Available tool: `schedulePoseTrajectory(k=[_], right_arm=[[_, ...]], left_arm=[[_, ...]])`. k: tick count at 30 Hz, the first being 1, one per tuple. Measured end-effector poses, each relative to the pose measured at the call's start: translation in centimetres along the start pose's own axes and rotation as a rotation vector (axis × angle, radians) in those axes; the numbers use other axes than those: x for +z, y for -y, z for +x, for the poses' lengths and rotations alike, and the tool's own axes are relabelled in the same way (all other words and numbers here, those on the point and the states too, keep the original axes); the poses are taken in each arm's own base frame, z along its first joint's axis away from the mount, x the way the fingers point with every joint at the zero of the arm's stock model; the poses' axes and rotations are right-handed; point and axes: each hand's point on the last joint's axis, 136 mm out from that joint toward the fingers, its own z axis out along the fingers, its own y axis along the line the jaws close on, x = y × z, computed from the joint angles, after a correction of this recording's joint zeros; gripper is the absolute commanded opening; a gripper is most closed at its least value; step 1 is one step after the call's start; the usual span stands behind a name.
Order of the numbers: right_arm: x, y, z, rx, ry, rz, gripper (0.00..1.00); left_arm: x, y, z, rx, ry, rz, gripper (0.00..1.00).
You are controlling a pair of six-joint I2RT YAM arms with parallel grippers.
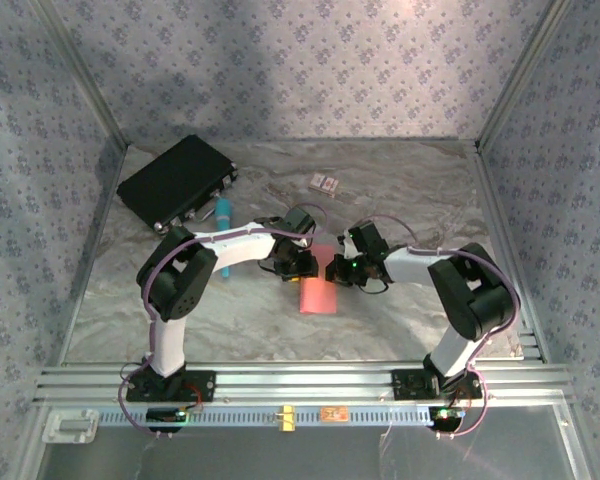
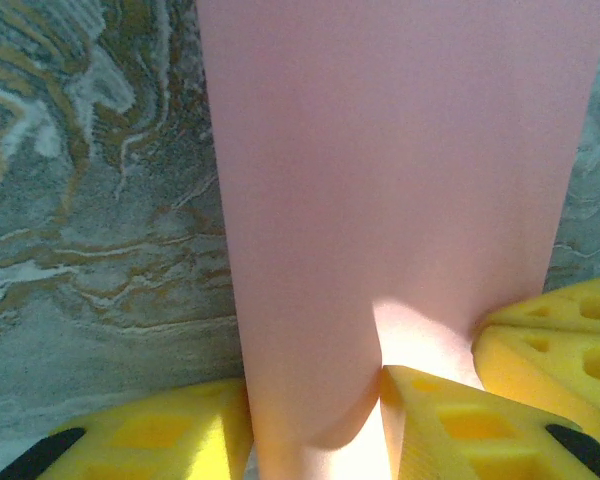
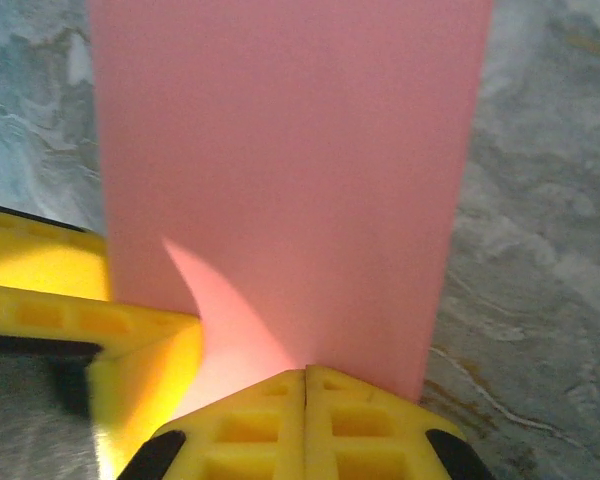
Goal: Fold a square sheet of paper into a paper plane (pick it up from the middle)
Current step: Hold the square sheet of paper at the center of the table, then first fold the square sheet of paper in half at the center of the table.
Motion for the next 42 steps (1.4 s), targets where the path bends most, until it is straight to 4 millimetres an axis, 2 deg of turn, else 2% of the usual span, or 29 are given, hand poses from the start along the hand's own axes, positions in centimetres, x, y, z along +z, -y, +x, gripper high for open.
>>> schedulePoseTrajectory(k=[6, 12, 13, 16, 21, 24, 28, 32, 42], right_arm=[[-0.2, 0.5, -0.2, -0.030, -0.003, 0.002, 0.00], [-0.8, 1.4, -0.8, -0.052, -0.011, -0.003, 0.00], [-0.8, 1.4, -0.9, -0.057, -0.019, -0.005, 0.00], [-0.6, 1.3, -1.2, -0.075, -0.039, -0.008, 0.00], [-0.5, 1.3, -1.3, -0.091, -0.049, -0.005, 0.00], [-0.5, 1.3, -1.3, -0.093, -0.050, -0.005, 0.00], [-0.5, 1.3, -1.3, -0.092, -0.049, -0.005, 0.00], [-0.5, 1.3, -1.3, -0.092, -0.050, -0.005, 0.00], [-0.5, 1.3, -1.3, -0.091, -0.050, -0.007, 0.00]], left_arm=[[-0.1, 0.2, 0.0, 0.001, 0.002, 0.008, 0.44], [-0.8, 0.7, -0.1, 0.012, 0.039, 0.037, 0.51], [-1.1, 0.6, -0.2, 0.008, 0.049, 0.037, 0.54], [-2.7, 0.5, -0.7, -0.009, 0.098, 0.067, 0.54], [-6.4, 1.6, -2.5, -0.043, 0.199, 0.236, 0.39], [-7.2, 2.9, -3.4, -0.047, 0.215, 0.335, 0.26], [-7.0, 4.6, -3.6, -0.030, 0.190, 0.429, 0.11], [-5.6, 5.0, -3.2, -0.031, 0.145, 0.473, 0.00], [-2.3, 3.7, -1.8, -0.058, 0.061, 0.465, 0.00]])
